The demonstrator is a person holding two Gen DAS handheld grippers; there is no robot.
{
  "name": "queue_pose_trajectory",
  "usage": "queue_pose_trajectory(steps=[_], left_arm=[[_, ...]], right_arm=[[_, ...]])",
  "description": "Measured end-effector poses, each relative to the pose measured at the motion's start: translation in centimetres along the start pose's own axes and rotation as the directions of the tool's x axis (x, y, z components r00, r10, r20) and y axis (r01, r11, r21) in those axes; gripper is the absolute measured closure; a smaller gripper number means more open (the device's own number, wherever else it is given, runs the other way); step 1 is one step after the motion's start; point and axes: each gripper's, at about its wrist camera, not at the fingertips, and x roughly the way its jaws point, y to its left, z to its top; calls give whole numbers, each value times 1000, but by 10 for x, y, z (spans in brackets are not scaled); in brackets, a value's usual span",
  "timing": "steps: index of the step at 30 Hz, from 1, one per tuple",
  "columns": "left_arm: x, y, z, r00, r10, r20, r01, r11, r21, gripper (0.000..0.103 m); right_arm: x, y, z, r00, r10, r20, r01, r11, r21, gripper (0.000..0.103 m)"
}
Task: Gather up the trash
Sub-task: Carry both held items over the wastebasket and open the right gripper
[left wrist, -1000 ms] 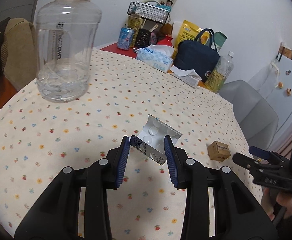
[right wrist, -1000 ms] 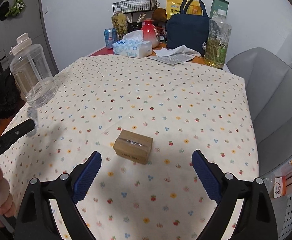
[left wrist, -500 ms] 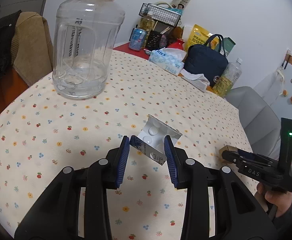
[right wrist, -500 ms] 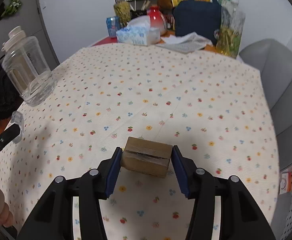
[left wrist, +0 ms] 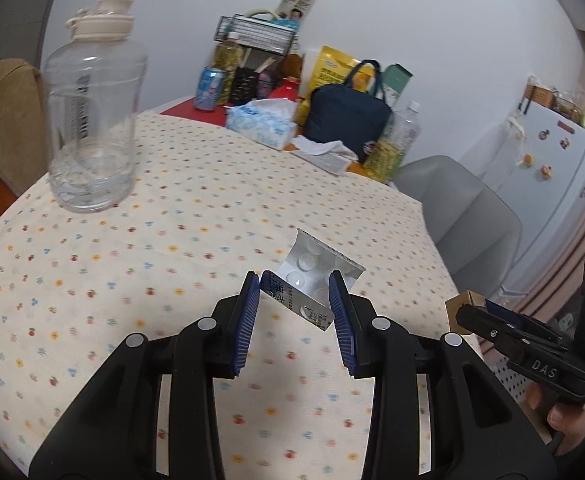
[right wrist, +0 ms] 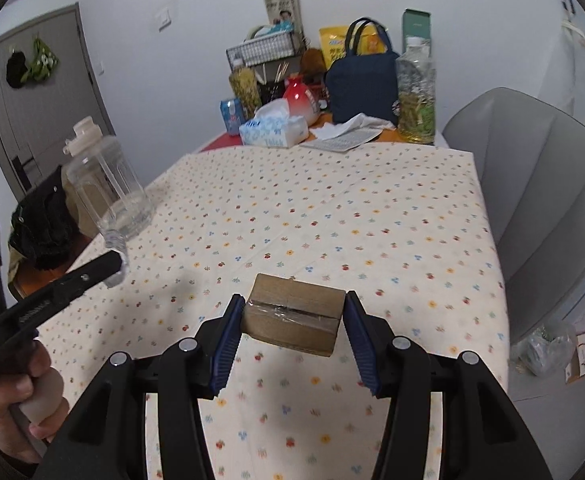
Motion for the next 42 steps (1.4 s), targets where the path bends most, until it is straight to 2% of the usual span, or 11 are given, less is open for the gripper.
queue_pose_trajectory(steps=[6,14,19,28,38,41,42], left_arm=[[3,-51,-10,997,-65,-29,67,995,77,67],[15,-116,-27,989,-120,-82,132,978,161,67],[27,-160,-38,981,-149,-127,175,959,225,67],[51,-232,-62,963,-173,-208,232,922,309,67],[74,-301,-98,939,-174,-298,284,881,379,67],[81,-319,-110,929,-176,-324,302,868,394,67],[84,-326,-114,925,-177,-336,311,863,399,67]], right_arm=[[-40,-31,-22,999,5,52,-9,998,66,53],[-82,-86,-47,994,-44,99,28,988,155,53],[-103,-127,-63,989,-93,112,67,974,218,53],[-134,-204,-96,976,-185,113,138,933,333,53],[-154,-272,-137,970,-227,88,170,891,422,52],[-160,-290,-150,967,-241,77,182,874,451,51],[-162,-296,-154,966,-248,68,191,869,455,44]])
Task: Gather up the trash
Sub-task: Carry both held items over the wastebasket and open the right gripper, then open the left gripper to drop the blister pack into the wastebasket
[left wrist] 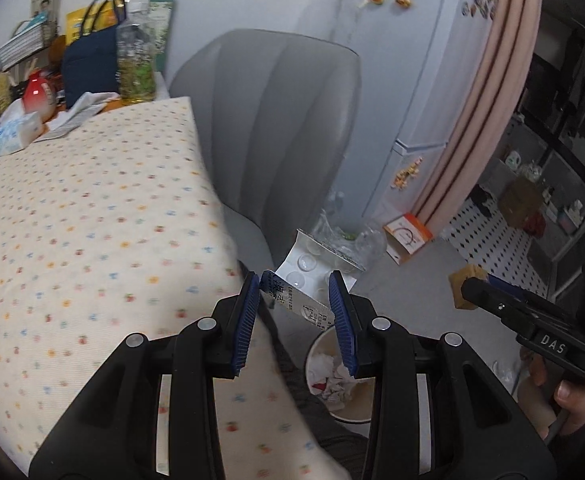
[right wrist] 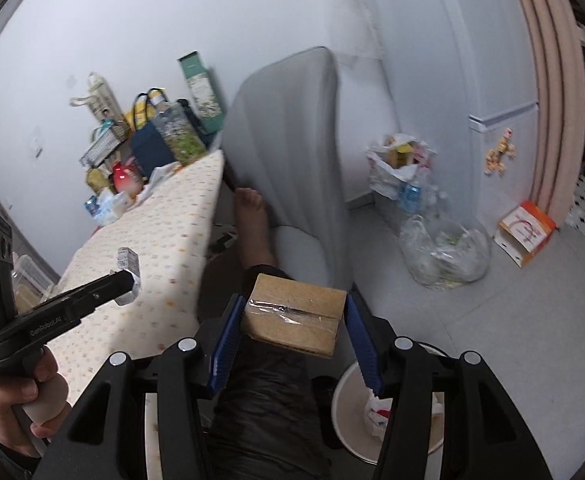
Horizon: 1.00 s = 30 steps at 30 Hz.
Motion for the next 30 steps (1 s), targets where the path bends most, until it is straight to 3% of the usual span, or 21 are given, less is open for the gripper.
queue_pose_trajectory(steps=[2,13,20,22,23,24,30], left_arm=[[8,-10,0,1000,-10,-16,11,1000,13,67],[40,-69,-7,993,-67,-98,76,993,94,67],[63,-109,-13,976,-127,-177,148,982,115,66],[70,-120,-17,967,-151,-207,178,976,121,51],[72,-124,-19,963,-161,-215,190,974,121,35],[72,-127,-20,963,-165,-215,194,973,122,29],[60,-117,-15,975,-134,-177,154,982,107,13]], right_arm=[[0,-15,-4,1000,-11,-9,12,1000,16,30],[-21,-77,-15,997,-74,20,72,992,105,30],[-44,-107,-17,992,-119,50,111,982,153,30],[-49,-115,-16,990,-132,59,121,979,167,30],[-53,-118,-17,988,-138,63,125,977,173,30],[-55,-120,-17,988,-141,66,127,976,178,30],[-58,-123,-17,989,-131,68,118,977,176,30]])
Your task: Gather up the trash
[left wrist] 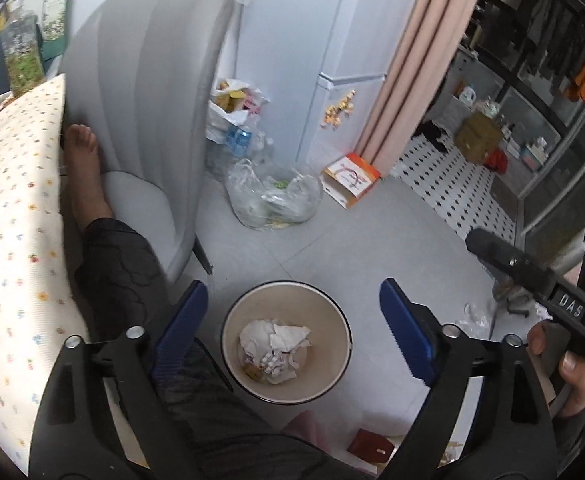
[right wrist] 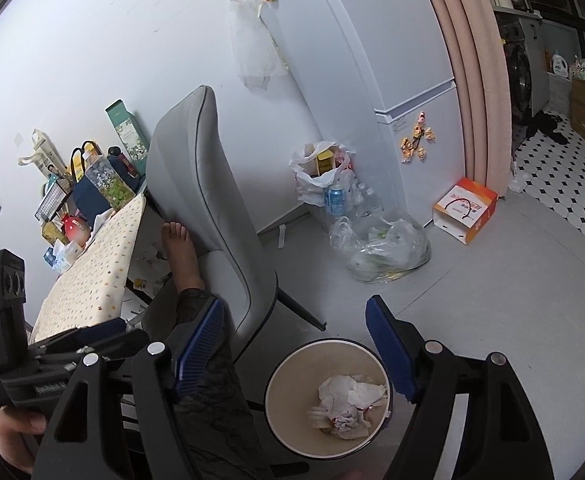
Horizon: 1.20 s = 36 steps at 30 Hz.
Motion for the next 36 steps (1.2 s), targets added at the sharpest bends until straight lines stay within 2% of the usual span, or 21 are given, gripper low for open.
queue_pose_trajectory(steps=[5,10,15,25,28,31,36], left_arm=[[-24,15,0,999,35,42,-34,999,-25,8],[-46,34,-4,995,61,74,-57,997,-58,7],[-76,54,-7,988,78,130,-66,994,-90,6],[-155,99,-25,957,134,258,-93,982,-165,6],[-176,111,-33,943,166,289,-113,975,-190,6],[-196,122,-40,933,188,306,-124,968,-217,6],[-220,132,-50,922,229,313,-160,960,-231,6]], right_arm=[[-1,20,0,1000,26,-5,-26,999,-34,30],[-6,42,0,999,43,-5,-44,997,-70,25],[-14,75,2,999,52,-3,-52,991,-127,11],[-36,148,1,1000,2,24,3,975,-222,8],[-46,169,-2,999,19,32,-11,968,-249,8],[-53,188,-6,999,8,40,4,962,-272,8],[-63,213,-10,999,44,27,-34,956,-291,8]])
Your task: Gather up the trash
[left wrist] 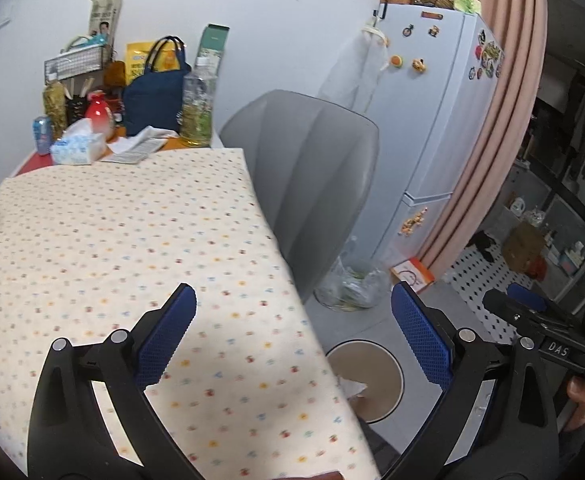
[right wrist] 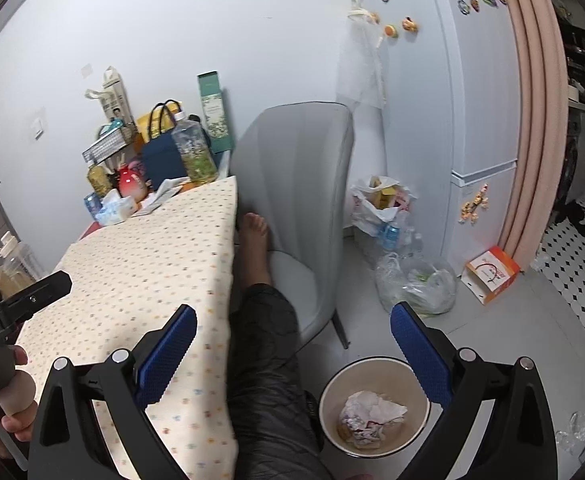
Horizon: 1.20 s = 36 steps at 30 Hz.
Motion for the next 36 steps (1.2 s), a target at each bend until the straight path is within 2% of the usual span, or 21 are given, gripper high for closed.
queue_pose_trajectory(steps=[7,14,19,29,34,36], left_arm=[[-30,22,-6,998,60,34,-59,998,-27,6],[-56,39,-9,990,139,24,-138,989,-61,6],[-78,49,-13,984,175,33,-172,981,-88,6],[-109,67,-19,981,189,30,-184,974,-132,6],[-116,67,-21,981,189,37,-183,975,-129,6],[-117,67,-22,981,190,37,-184,975,-122,6]], right_arm=[[-9,33,0,999,32,-20,-33,999,-28,8],[-20,62,-4,995,90,-33,-92,994,-65,8],[-27,79,-7,996,78,-41,-82,992,-94,8],[-45,103,-11,990,136,-48,-141,982,-125,8],[-50,108,-12,988,144,-46,-149,980,-129,8],[-51,107,-13,992,120,-46,-124,984,-124,8]])
